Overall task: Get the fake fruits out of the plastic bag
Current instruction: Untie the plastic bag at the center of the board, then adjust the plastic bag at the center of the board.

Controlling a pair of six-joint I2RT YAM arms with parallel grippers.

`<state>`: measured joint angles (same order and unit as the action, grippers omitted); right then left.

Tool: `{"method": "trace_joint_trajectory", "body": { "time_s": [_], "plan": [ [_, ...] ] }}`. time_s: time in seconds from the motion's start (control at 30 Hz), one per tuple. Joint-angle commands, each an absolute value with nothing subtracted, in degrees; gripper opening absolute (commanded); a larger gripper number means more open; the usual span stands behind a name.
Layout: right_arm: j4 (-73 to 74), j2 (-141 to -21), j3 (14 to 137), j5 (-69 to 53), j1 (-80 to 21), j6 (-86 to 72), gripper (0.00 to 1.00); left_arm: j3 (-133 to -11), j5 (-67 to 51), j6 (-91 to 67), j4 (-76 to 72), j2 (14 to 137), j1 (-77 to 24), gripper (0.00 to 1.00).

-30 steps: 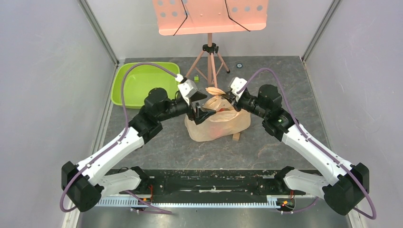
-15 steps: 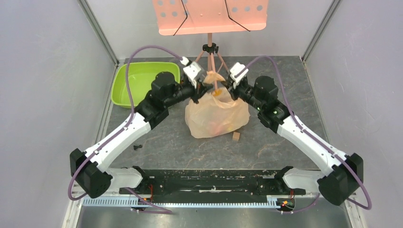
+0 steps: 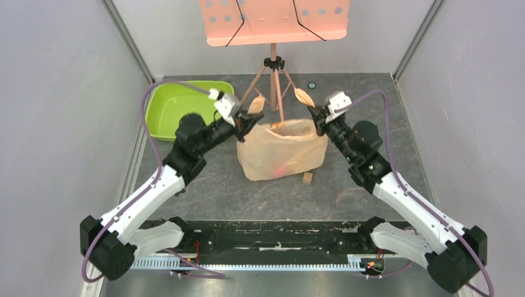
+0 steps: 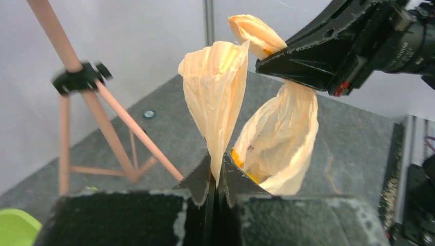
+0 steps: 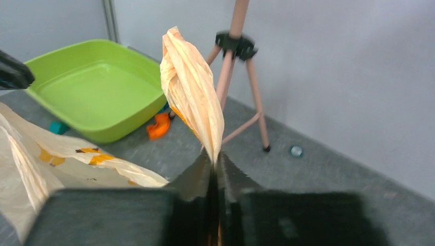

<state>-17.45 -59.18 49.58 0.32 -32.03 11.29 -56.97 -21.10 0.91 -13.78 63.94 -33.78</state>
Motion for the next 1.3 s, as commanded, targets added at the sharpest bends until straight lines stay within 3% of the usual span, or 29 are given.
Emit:
{"method": "trace_joint_trajectory", "body": {
  "time_s": [0.0,0.07,0.17,0.3,0.5,0.6,0.67,0.7,0.8,0.93,1.27],
  "plan": [
    [-21.9,-51.2,38.0,-1.1,-31.9,6.2,0.16,-41.1,-25.6,-8.9,-31.8,55.6,-33.9,0.02],
    [-19.2,-48.3,36.1,-4.1,-32.0,5.3,0.45,-37.8,-27.2,-9.8,-32.1,53.1,-34.0,0.02],
    [-12.9,-45.8,38.0,-8.1,-32.0,3.9,0.65,-36.6,-29.5,-9.9,-29.5,51.1,-34.1,0.02],
    [-3.6,-44.3,44.9,-12.2,-32.0,1.3,0.73,-36.9,-33.6,-11.5,-28.8,49.5,-34.2,0.02],
    [7.0,-46.4,57.0,-17.2,-32.3,-3.0,0.74,-35.5,-35.4,-12.5,-28.8,47.7,-35.0,0.02],
    [8.7,-49.0,62.2,-17.2,-33.5,-5.6,0.71,-34.8,-35.4,-12.7,-28.8,47.6,-35.1,0.02],
    [10.5,-51.7,65.9,-15.7,-35.5,-6.6,0.64,-34.3,-35.3,-12.9,-28.8,47.5,-35.2,0.02],
    [11.5,-53.3,67.9,-14.0,-37.4,-6.8,0.58,-34.2,-35.3,-12.9,-28.9,47.4,-35.2,0.02],
    [14.5,-58.4,73.7,-10.4,-42.1,-7.9,0.27,-33.6,-34.9,-12.8,-28.9,46.8,-35.2,0.02],
    [16.3,-63.0,75.8,-4.5,-48.9,-10.1,0.03,-33.2,-34.1,-12.7,-28.9,46.4,-35.2,0.02],
    [20.7,-65.7,68.8,13.9,-59.1,-13.1,0.0,-32.1,-32.9,-13.0,-29.4,45.9,-35.2,0.02]
  ]
}}
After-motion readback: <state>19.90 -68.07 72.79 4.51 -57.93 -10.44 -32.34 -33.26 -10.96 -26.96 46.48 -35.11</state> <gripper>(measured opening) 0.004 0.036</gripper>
